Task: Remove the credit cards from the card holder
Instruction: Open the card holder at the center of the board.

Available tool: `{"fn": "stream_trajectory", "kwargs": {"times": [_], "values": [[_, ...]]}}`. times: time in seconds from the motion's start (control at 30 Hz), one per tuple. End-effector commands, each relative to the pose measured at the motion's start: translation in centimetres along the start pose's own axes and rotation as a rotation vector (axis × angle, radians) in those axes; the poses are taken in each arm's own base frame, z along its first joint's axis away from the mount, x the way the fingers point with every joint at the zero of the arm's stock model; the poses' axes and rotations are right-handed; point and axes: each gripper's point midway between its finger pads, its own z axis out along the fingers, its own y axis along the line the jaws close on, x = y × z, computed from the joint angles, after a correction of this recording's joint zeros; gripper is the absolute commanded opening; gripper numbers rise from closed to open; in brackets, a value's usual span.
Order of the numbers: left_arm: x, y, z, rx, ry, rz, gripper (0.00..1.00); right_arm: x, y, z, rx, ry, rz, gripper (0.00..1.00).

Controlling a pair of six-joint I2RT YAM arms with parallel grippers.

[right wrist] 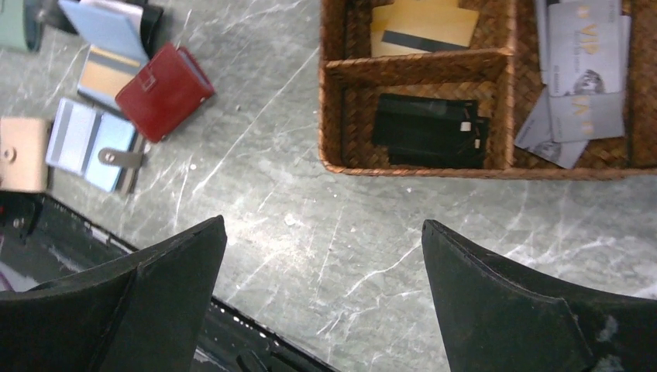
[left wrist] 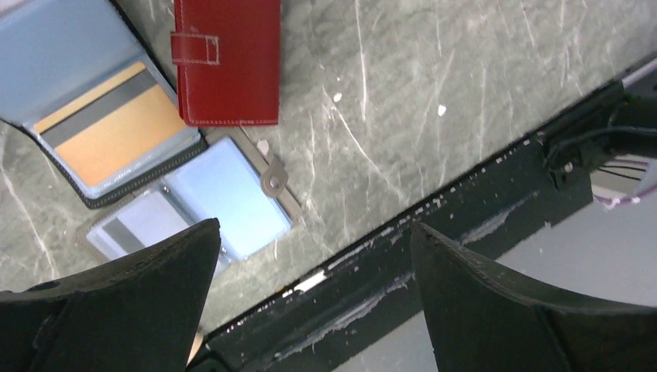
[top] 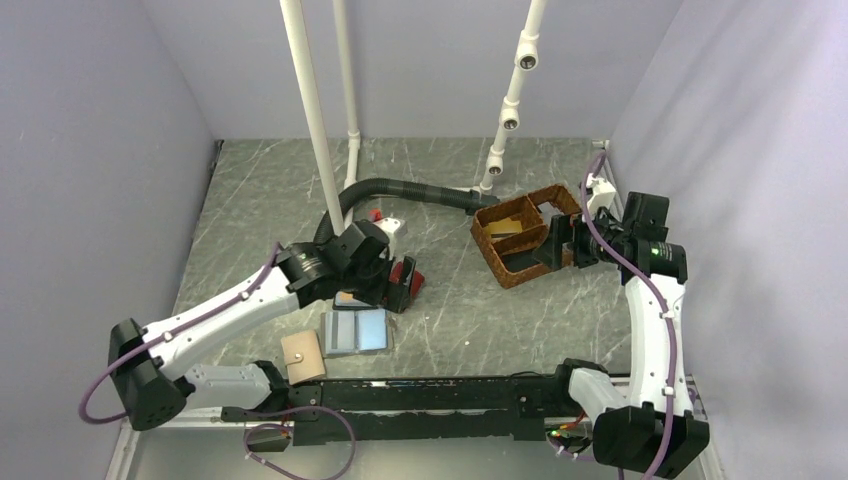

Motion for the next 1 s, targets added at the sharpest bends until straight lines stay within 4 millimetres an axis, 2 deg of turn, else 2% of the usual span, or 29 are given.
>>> {"fn": "stream_trajectory", "kwargs": {"times": [0.0,0.17,0.23,0.4,0.43,0.53,0.67,0.83,0.97], "values": [[-2.3,-0.4,1.9,-0.022,-0.09,-0.06,0.97,1.1,2.4,0.3,-0.184,0.014,-0.118,1.0],[-1.5,0.2,3.9,-0.06,-0.052,-0.117,0.98,3.2,6.3,0.0,-0.44,0.012,-0.205,1.0],[-1.1,0.3,4.7,-0.066,-0.014,-0.138,0.98,3.9,7.1,-0.1,-0.505,-0.008,-0.253,1.0],[-0.7,1.1,6.4,-0.091,0.041,-0.217,0.95,5.0,6.7,1.0,-0.516,0.004,-0.217,1.0],[-0.9,1.3,6.8,-0.077,0.045,-0.248,0.94,5.0,6.6,1.2,-0.513,0.008,-0.211,1.0],[-1.9,2.0,7.9,-0.014,0.055,-0.319,0.99,4.7,6.8,1.3,-0.544,-0.001,-0.224,1.0],[-3.3,4.3,9.0,-0.024,0.055,-0.336,0.99,4.5,7.0,1.7,-0.578,-0.007,-0.217,1.0],[-3.6,5.4,9.6,0.0,0.118,-0.285,0.81,4.5,7.0,2.0,-0.59,-0.008,-0.204,1.0],[-2.3,6.2,10.3,-0.017,0.164,-0.252,0.7,4.5,6.9,2.2,-0.587,-0.007,-0.196,1.0]]}}
